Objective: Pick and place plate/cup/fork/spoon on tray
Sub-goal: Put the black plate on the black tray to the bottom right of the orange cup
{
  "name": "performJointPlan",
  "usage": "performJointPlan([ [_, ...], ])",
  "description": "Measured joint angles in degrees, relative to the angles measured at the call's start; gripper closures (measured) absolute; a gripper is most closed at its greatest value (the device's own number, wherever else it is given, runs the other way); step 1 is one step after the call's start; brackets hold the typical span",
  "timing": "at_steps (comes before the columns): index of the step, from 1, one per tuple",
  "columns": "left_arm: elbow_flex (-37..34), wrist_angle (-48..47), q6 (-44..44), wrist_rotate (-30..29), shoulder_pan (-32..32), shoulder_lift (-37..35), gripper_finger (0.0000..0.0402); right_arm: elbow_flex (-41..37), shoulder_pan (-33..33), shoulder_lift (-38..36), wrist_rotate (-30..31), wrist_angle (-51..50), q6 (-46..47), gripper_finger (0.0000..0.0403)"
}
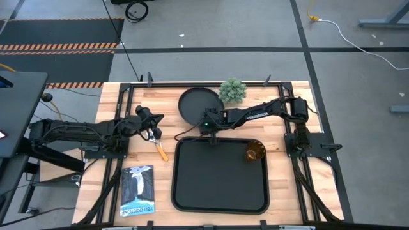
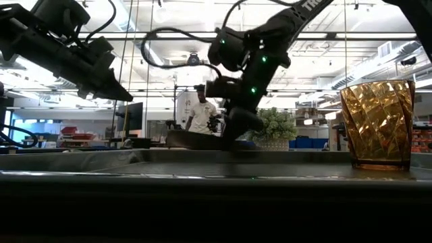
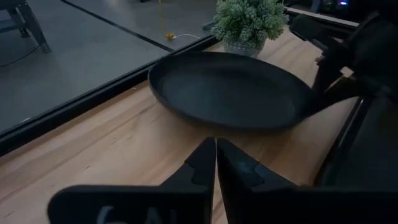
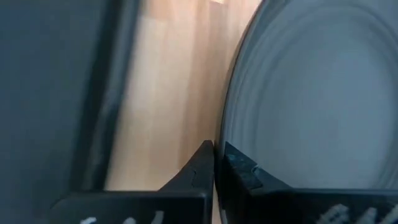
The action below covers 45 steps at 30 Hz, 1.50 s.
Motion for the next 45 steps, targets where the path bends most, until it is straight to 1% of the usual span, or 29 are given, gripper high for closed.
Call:
performJointPlan([
  [7, 0.00, 0.01, -0.26, 0.73, 0.00, 0.00, 0.0377, 3.31, 2.29, 0.00, -3.37, -3.28, 1.34, 0.0387],
  [15, 0.00, -0.02, -0.62, 0.76, 0.00, 0.01, 0.0377, 7.32, 7.63, 0.00, -3.73, -8.17, 5.71, 0.0387],
  [26, 0.00, 0.00, -1.88, 0.77, 0.00, 0.00, 0.0377, 7.60, 16.96, -0.07, -2.49, -10.89, 9.55, 0.0387],
  [31, 0.00, 0.01, -1.88, 0.77, 0.00, 0.02, 0.0377, 7.60, 19.94, -0.09, -2.55, -12.17, 10.48, 0.0387],
  [41, 0.00, 0.01, -1.88, 0.77, 0.00, 0.02, 0.0377, 7.60, 24.21, -0.09, -2.68, -14.39, 17.68, 0.0386],
  [45, 0.00, 0.00, -2.30, 0.79, 0.00, 0.00, 0.0377, 7.60, 26.55, -0.09, -3.37, -16.86, 22.17, 0.0386],
])
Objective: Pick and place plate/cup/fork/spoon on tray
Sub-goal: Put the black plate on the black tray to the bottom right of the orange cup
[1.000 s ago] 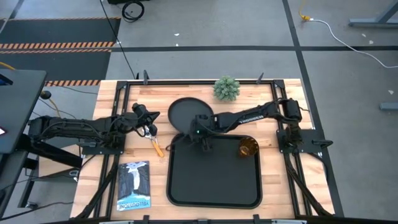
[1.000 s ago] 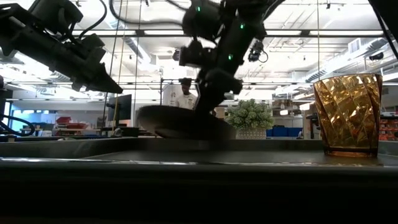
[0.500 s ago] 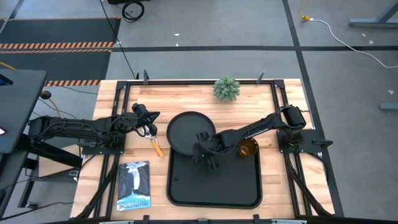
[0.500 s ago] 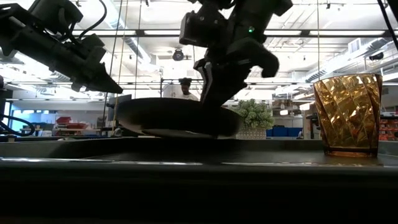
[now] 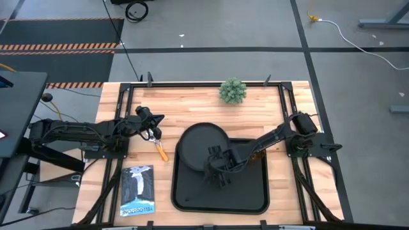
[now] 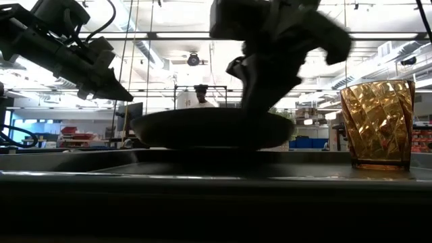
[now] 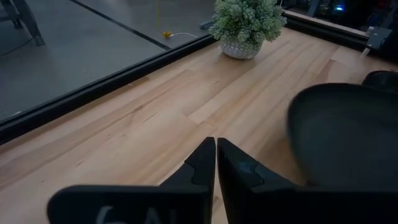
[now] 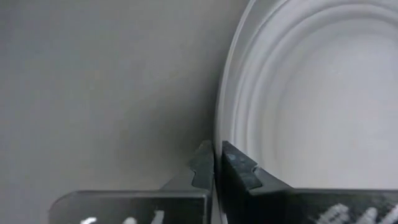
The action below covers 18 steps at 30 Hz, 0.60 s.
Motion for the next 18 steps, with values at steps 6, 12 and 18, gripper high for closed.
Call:
performJointPlan([
  [6, 0.00, -0.01, -0.67, 0.02, 0.00, 0.02, 0.0377, -0.02, 4.51, 0.00, -2.30, -2.92, 6.40, 0.0386],
  [12, 0.00, -0.04, -1.05, 0.05, 0.00, 0.00, 0.0377, -0.02, 9.40, 0.00, -5.60, -3.09, 10.52, 0.0386],
  [18, 0.00, -0.04, -1.00, 0.07, 0.00, 0.02, 0.0377, -0.02, 14.46, 0.08, -5.41, -2.98, 16.41, 0.0386],
])
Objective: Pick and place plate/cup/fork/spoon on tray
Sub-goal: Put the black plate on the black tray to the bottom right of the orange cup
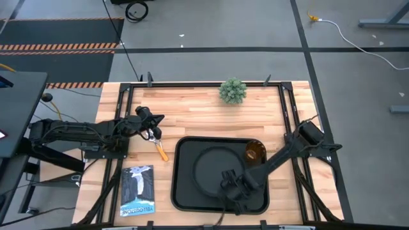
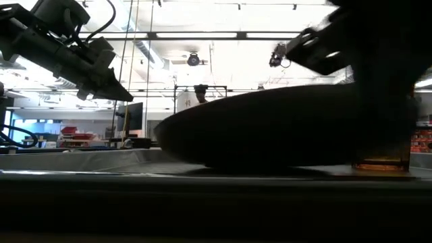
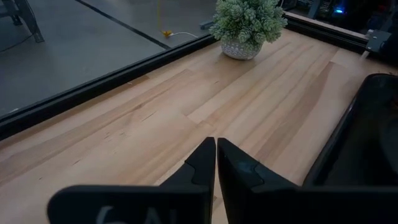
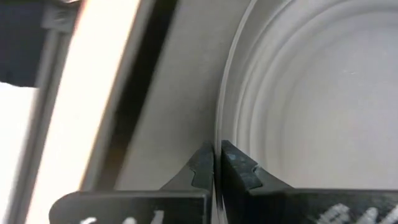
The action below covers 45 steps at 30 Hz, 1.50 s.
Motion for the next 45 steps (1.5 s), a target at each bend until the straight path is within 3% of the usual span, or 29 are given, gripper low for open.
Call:
performJointPlan([
  [6, 0.00, 0.00, 0.02, -0.02, 0.00, -0.01, 0.0377, -0.02, 2.90, 0.02, 2.71, 1.56, 7.20, 0.0376],
  [11, 0.00, 0.00, -0.02, 0.40, 0.00, -0.02, 0.0377, -0.09, 3.50, 0.18, 4.03, 1.32, 11.69, 0.0326],
  [16, 0.00, 1.00, -0.03, 4.80, 0.00, 0.00, 0.0377, -0.09, 2.80, 0.18, -2.76, 1.36, 13.74, 0.0277],
  [19, 0.00, 3.57, -0.01, 10.22, 0.00, 0.00, 0.0377, -0.09, 1.76, -0.32, -9.51, 1.27, 14.89, 0.0266],
  [22, 0.00, 5.22, 0.02, 14.26, -0.02, 0.00, 0.0377, -0.09, 0.78, -1.69, -12.23, 0.87, 14.46, 0.0265],
  [28, 0.00, 5.46, 1.55, 19.82, -0.02, 0.00, 0.0377, -0.09, -2.29, -5.12, -5.73, -0.05, 7.27, 0.0273],
  [33, 0.00, 5.49, 2.12, 26.58, -0.55, 0.00, 0.0377, -0.09, -6.15, -8.01, 5.33, -1.37, 0.50, 0.0275],
  [39, 0.00, 9.35, 0.88, 26.90, -3.62, 0.42, 0.0377, -0.50, -12.02, -9.46, 17.11, 0.07, -12.22, 0.0275],
  [42, 0.00, 13.60, -0.04, 26.77, -5.63, 2.22, 0.0377, -1.65, -16.31, -9.44, 16.95, 2.58, -17.82, 0.0275],
  [45, 0.00, 17.30, -0.05, 26.21, -7.82, 5.42, 0.0377, -4.12, -20.95, -9.75, 13.13, 6.22, -21.31, 0.0275],
])
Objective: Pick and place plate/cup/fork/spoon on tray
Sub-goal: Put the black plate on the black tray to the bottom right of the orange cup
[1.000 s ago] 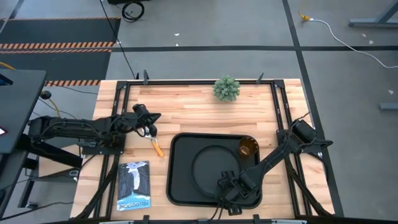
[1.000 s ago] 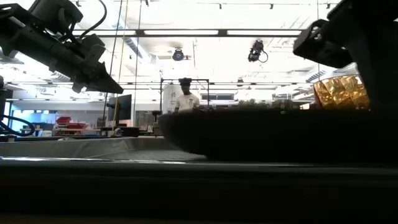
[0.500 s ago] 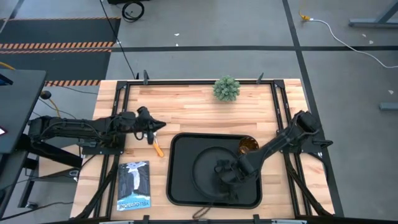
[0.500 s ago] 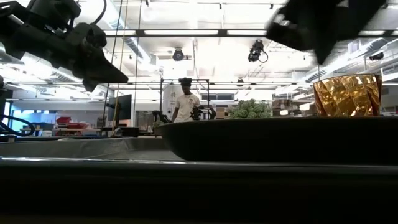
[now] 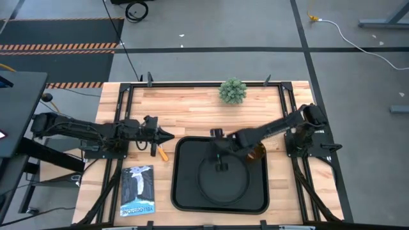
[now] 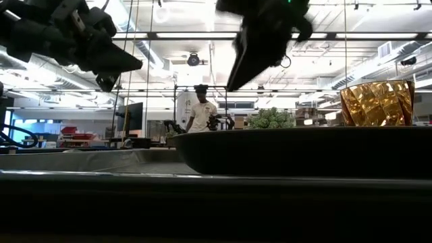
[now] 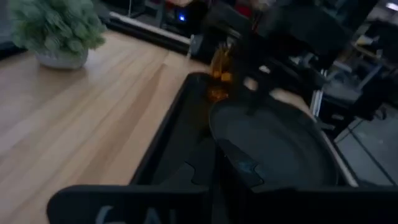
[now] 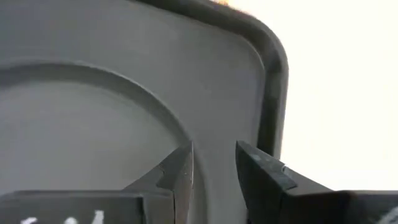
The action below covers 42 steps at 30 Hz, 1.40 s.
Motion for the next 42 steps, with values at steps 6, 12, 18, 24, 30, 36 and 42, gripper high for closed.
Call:
performJointPlan([
  [6, 0.02, 2.84, -0.52, -4.38, -3.31, 7.52, 0.0377, -5.71, -6.99, -3.22, -1.08, 5.60, -1.92, 0.0275],
  [12, 0.03, 5.27, -5.48, -4.91, -5.25, 12.86, 0.0377, -13.26, -11.14, -7.97, -1.28, 15.53, -4.37, 0.0275],
  [18, 3.21, 4.48, -6.93, -4.90, -7.83, 17.07, 0.0377, -22.08, -15.68, -14.94, -1.16, 24.85, -4.78, 0.0275],
  [24, 9.54, -4.89, -4.53, -4.87, -8.76, 21.66, 0.0377, -26.54, -16.97, -20.67, -1.71, 29.51, -4.44, 0.0275],
  [30, 14.58, -7.31, -2.93, -3.81, -9.68, 27.12, 0.0377, -27.48, -16.95, -24.22, -1.76, 29.60, -4.71, 0.0275],
  [36, 19.28, -7.71, -3.37, -1.07, -11.61, 34.53, 0.0377, -27.70, -16.95, -26.40, -0.26, 28.75, -5.85, 0.0275],
  [42, 27.05, -14.64, -3.96, 2.28, -13.27, 43.54, 0.0377, -27.70, -17.69, -27.79, 0.32, 26.88, -5.71, 0.0275],
])
